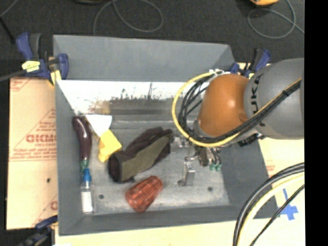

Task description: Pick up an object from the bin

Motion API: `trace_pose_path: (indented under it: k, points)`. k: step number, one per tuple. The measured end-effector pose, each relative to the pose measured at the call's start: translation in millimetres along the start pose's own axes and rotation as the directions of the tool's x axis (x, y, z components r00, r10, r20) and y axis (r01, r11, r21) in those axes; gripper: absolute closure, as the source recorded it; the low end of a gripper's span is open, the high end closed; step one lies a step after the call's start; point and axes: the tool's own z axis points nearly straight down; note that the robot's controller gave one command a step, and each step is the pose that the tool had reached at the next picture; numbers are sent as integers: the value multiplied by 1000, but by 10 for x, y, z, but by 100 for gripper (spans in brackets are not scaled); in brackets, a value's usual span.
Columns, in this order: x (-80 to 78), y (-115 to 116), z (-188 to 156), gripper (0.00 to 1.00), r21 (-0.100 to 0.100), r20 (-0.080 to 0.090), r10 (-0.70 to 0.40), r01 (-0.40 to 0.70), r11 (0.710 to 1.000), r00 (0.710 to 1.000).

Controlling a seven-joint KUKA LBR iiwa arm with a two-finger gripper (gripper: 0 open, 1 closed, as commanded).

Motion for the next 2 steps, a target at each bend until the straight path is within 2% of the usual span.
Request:
trace_pose_path:
  k: [1,2]
  points:
    - [-19,0,-44,0,0,8,0,0,1000,1000]
    - [-404,214,258,0,4,12,-246,246,969,969]
